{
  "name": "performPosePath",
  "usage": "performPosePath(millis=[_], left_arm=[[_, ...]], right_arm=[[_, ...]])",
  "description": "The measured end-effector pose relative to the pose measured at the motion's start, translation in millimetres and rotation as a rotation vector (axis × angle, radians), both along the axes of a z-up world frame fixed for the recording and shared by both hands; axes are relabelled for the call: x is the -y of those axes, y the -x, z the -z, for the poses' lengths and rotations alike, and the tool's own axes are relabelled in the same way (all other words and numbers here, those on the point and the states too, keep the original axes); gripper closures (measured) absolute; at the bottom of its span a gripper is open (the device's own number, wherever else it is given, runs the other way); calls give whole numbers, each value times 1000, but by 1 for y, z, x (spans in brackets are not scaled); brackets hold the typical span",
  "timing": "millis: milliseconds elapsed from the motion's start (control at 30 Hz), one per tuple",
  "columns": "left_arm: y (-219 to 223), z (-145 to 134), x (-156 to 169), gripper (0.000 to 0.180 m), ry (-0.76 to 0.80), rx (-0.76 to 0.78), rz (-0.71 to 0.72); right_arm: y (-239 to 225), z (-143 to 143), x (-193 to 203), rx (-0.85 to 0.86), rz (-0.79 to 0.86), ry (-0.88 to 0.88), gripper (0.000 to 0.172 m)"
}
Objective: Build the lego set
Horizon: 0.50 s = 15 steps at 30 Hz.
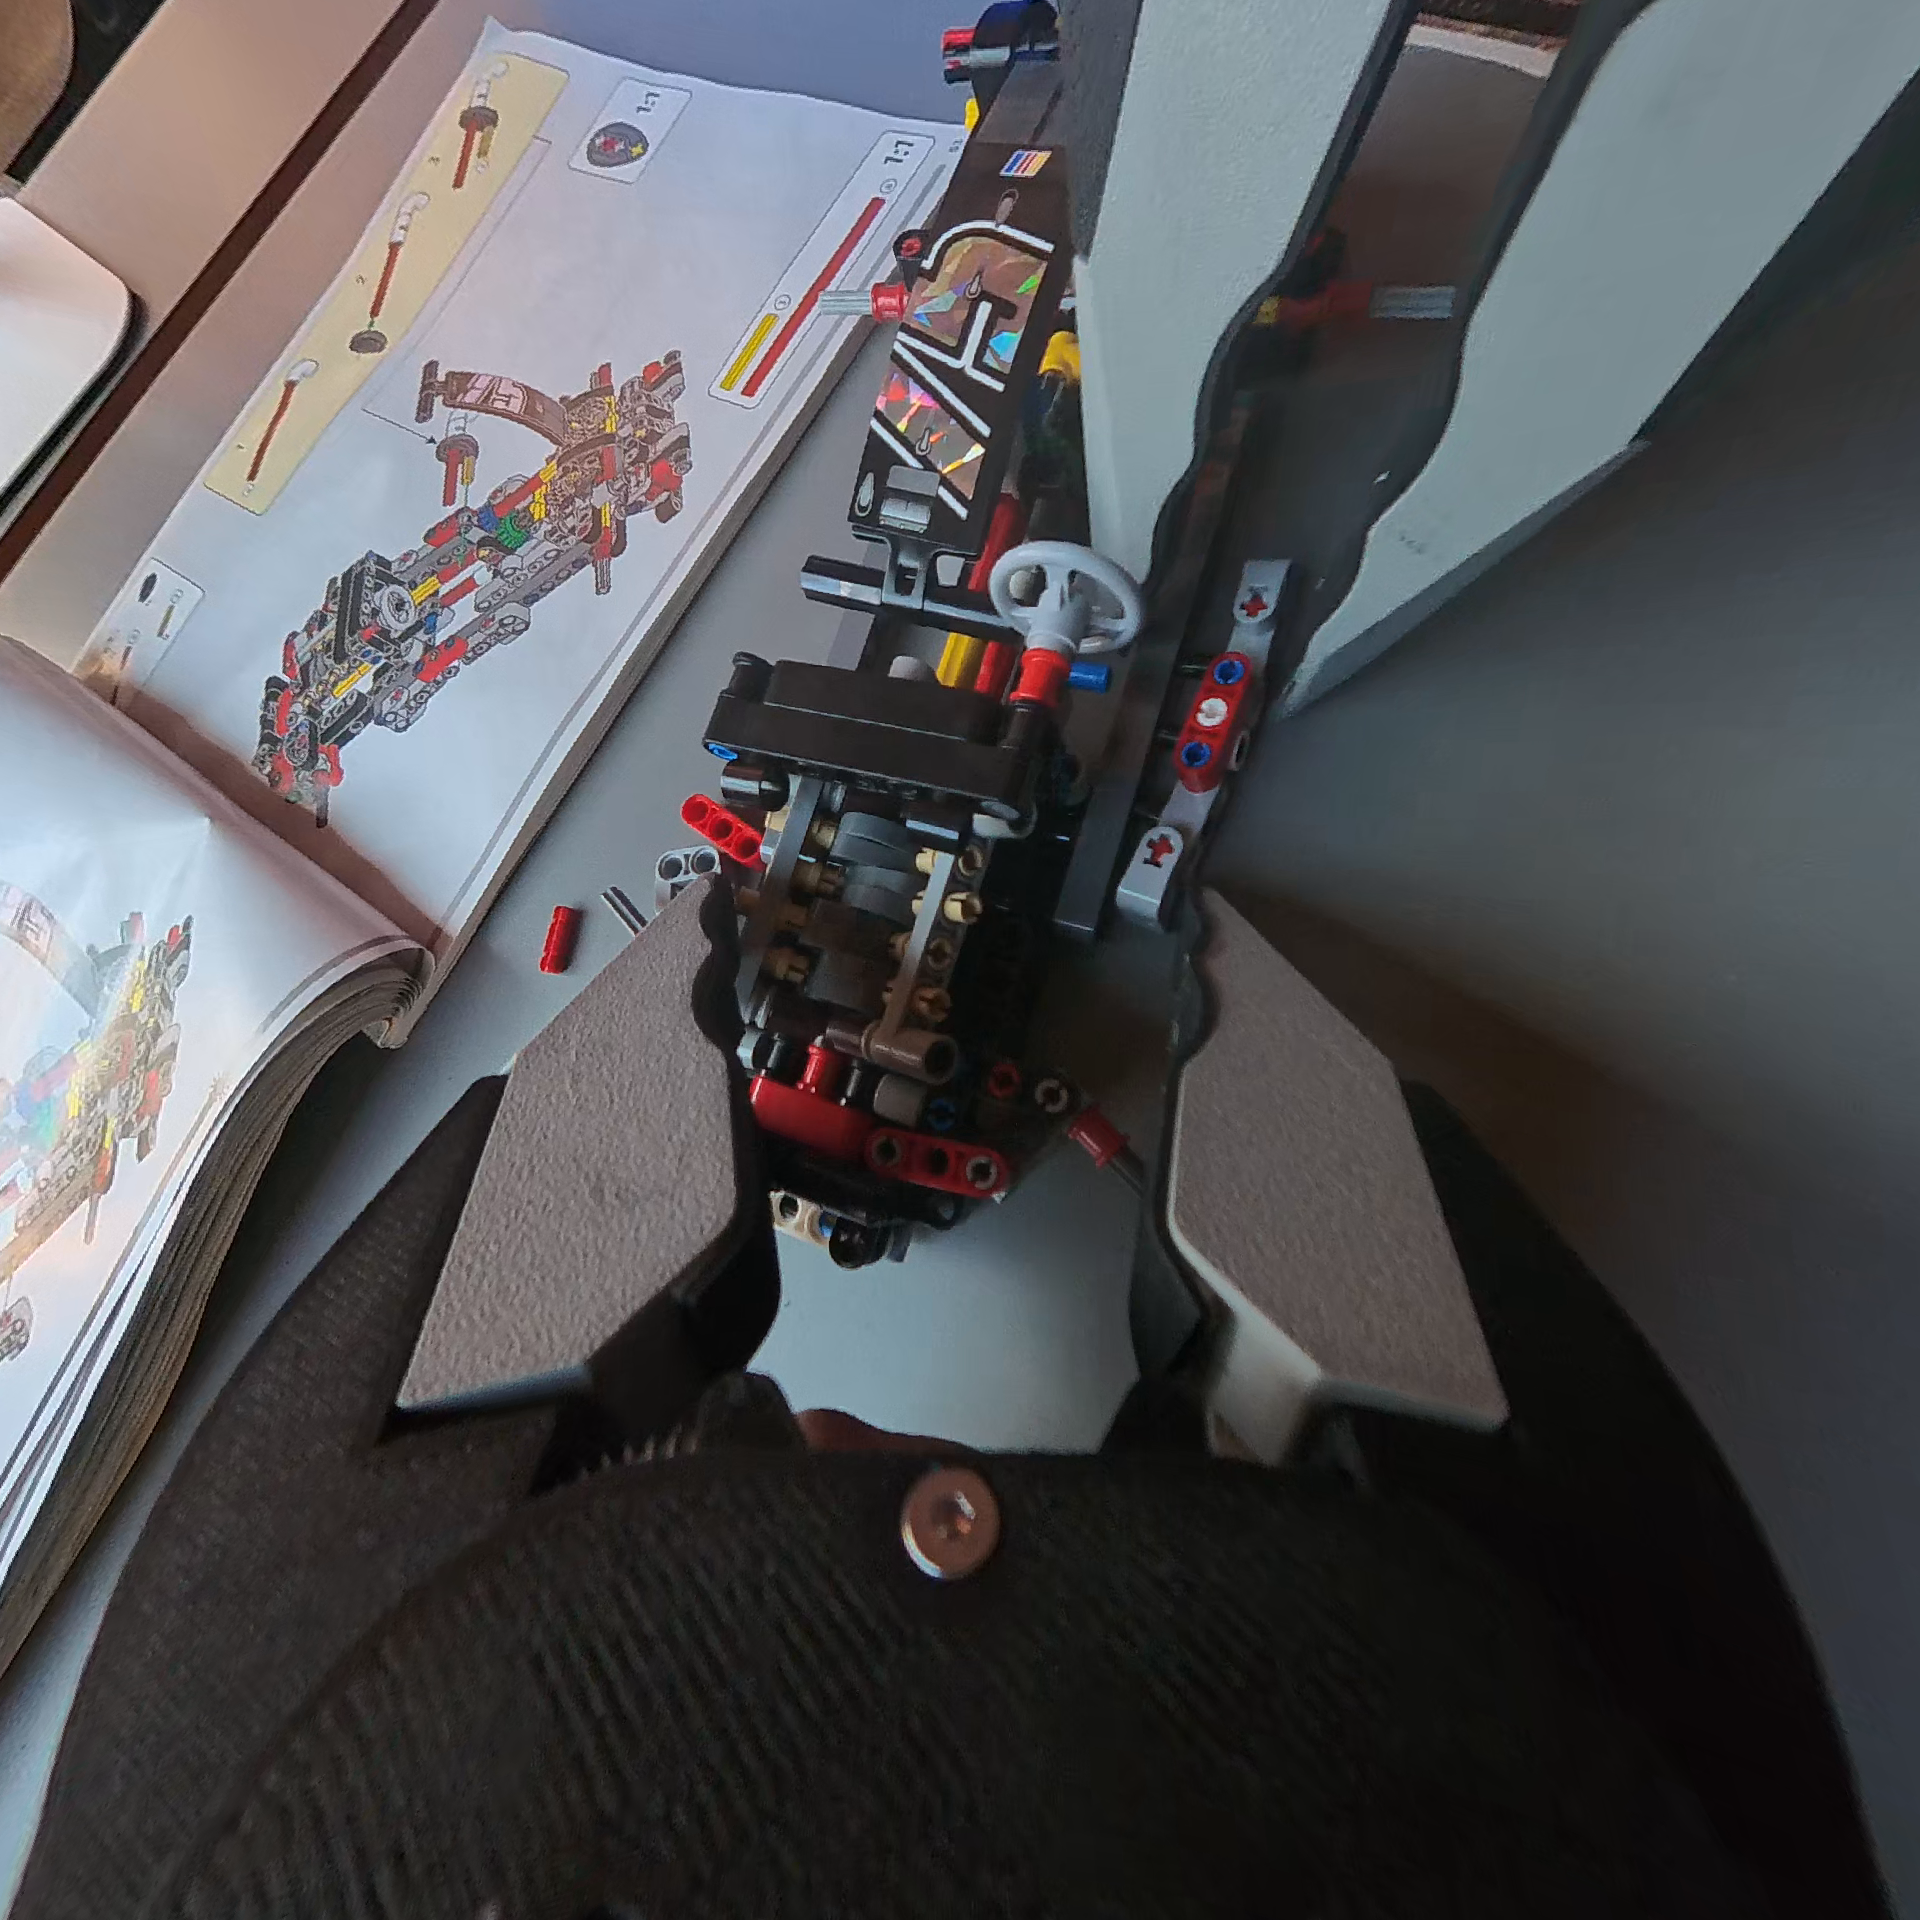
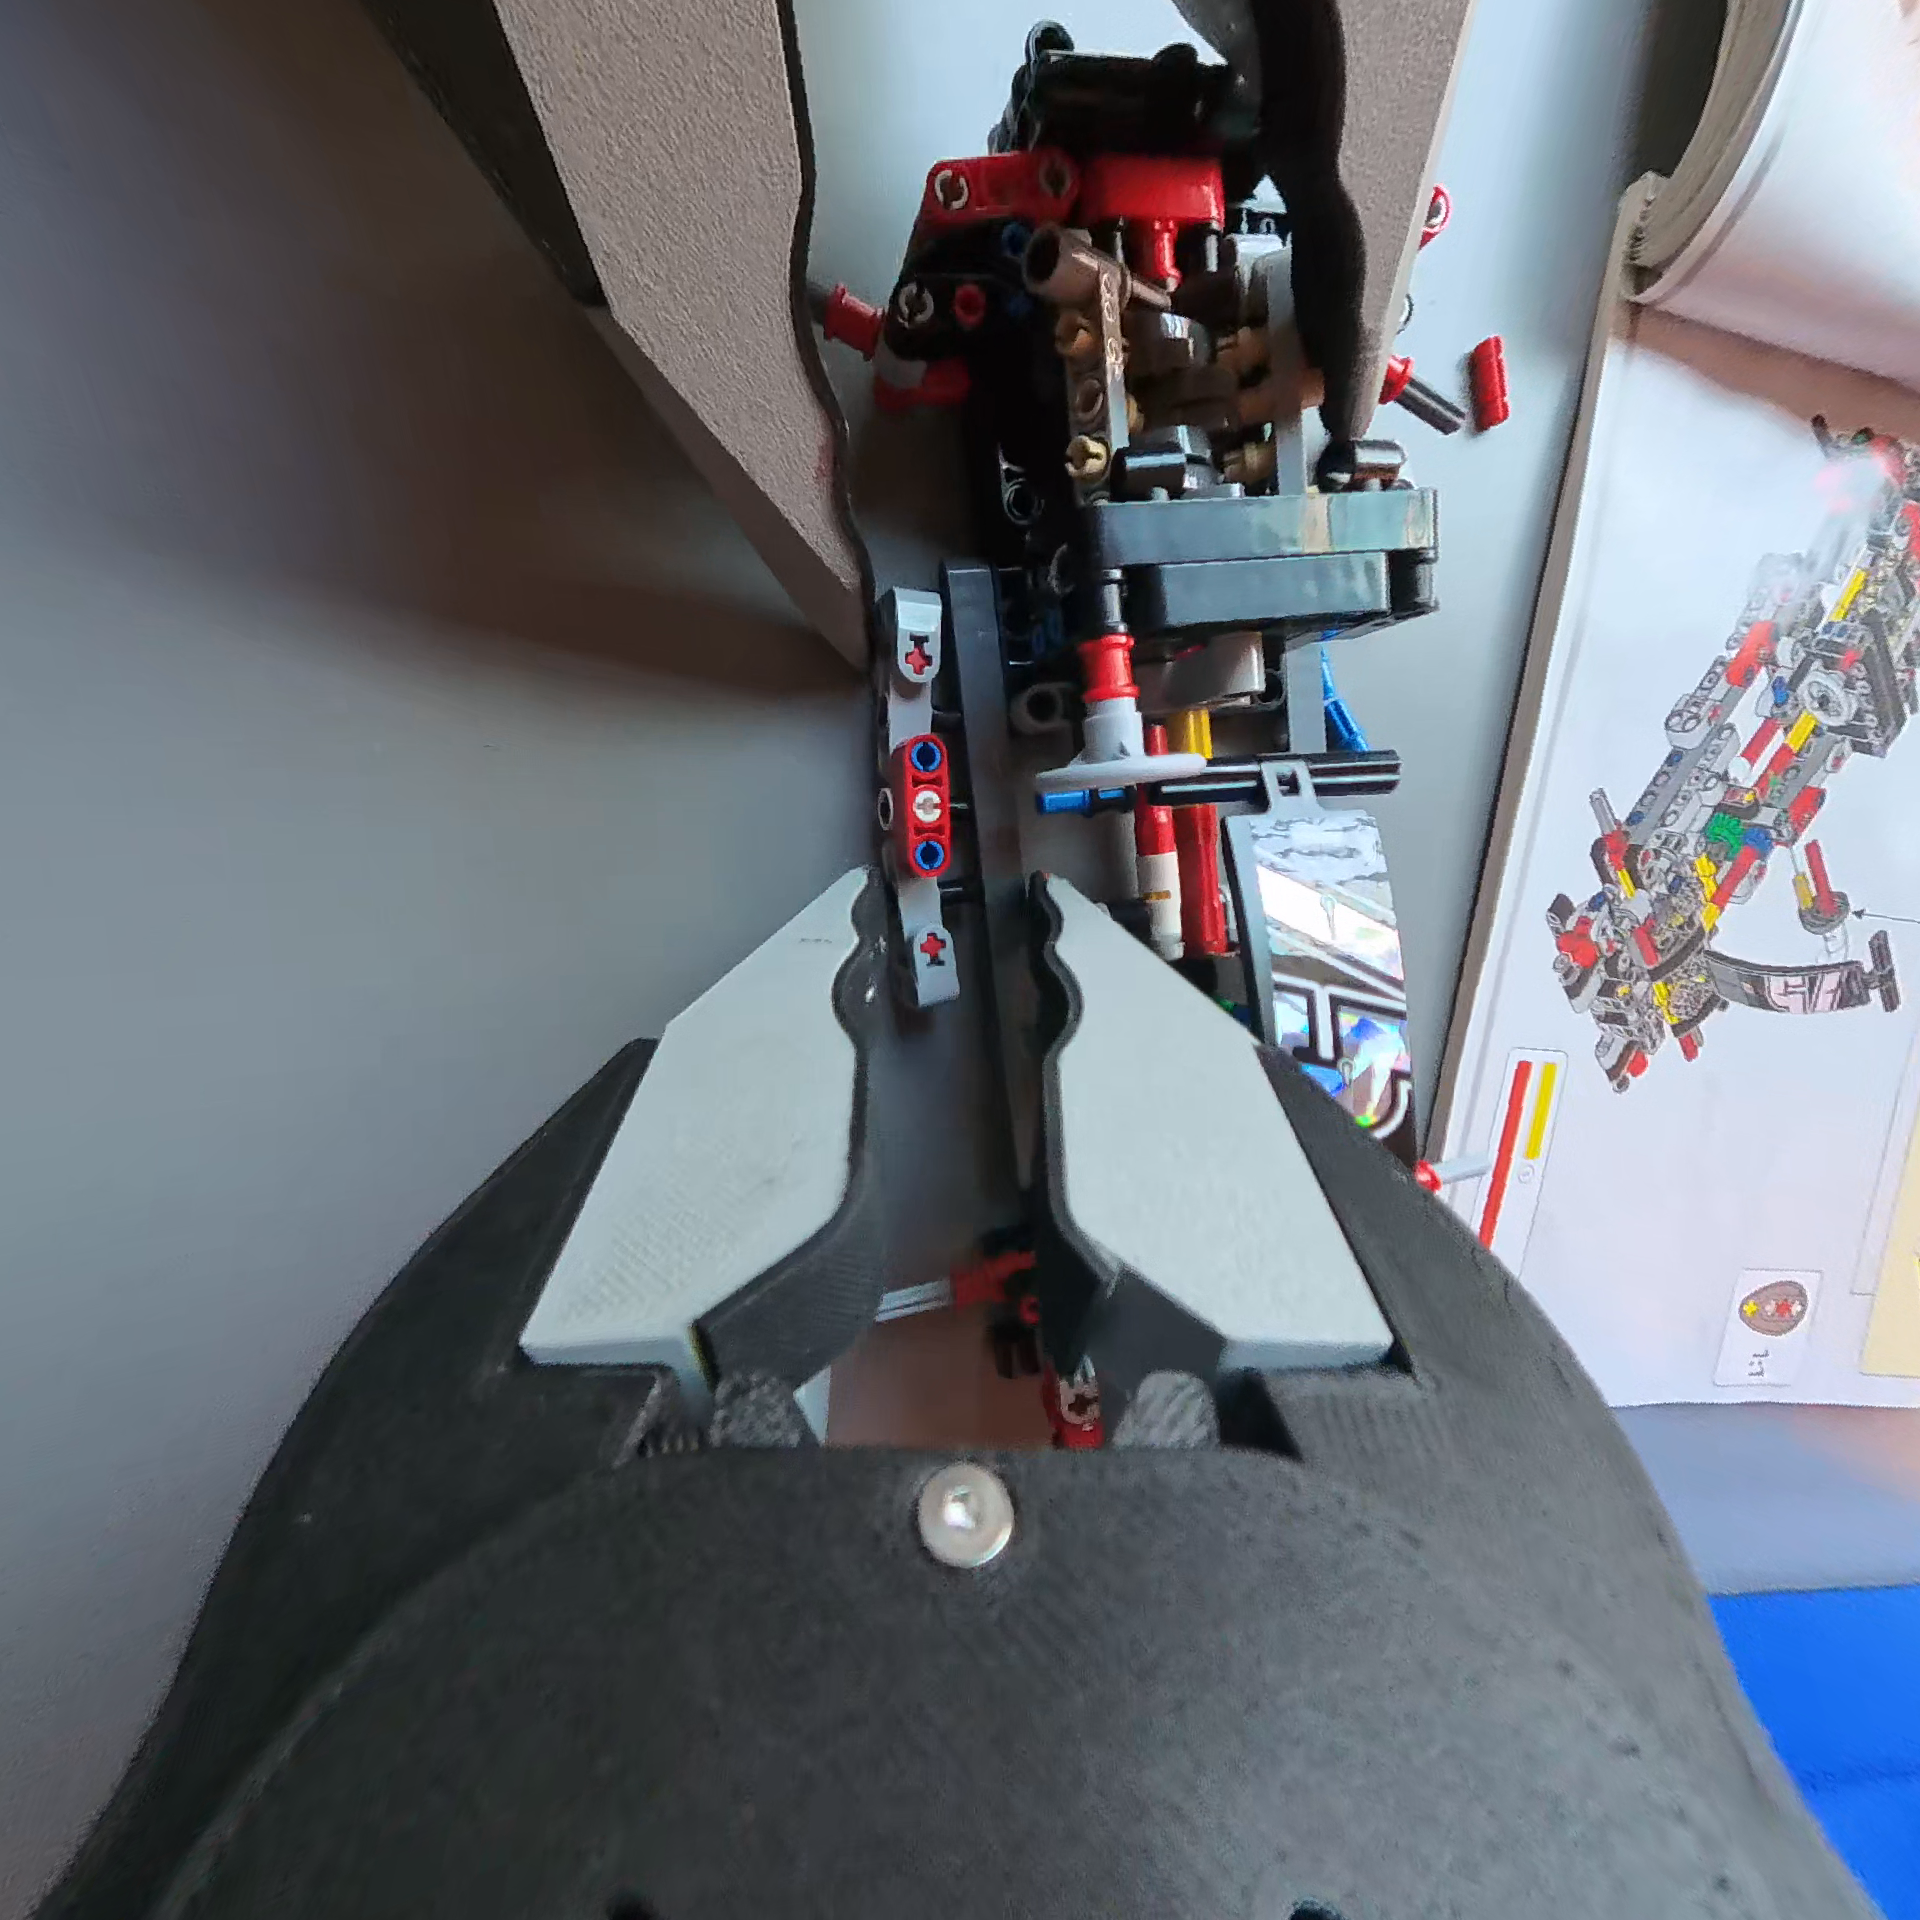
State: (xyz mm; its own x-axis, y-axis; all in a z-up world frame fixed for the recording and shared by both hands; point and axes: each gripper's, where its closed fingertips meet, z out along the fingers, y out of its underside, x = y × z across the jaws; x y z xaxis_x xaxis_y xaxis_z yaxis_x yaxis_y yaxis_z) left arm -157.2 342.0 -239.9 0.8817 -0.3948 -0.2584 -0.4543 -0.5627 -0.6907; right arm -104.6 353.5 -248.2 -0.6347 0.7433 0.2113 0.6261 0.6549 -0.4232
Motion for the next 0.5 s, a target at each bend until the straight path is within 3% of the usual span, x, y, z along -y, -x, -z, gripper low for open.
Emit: performPosePath(millis=[500], left_arm=[[-3,-2,0,97,-24,27,5]], right_arm=[[-2,0,0,3,-37,141,148]])
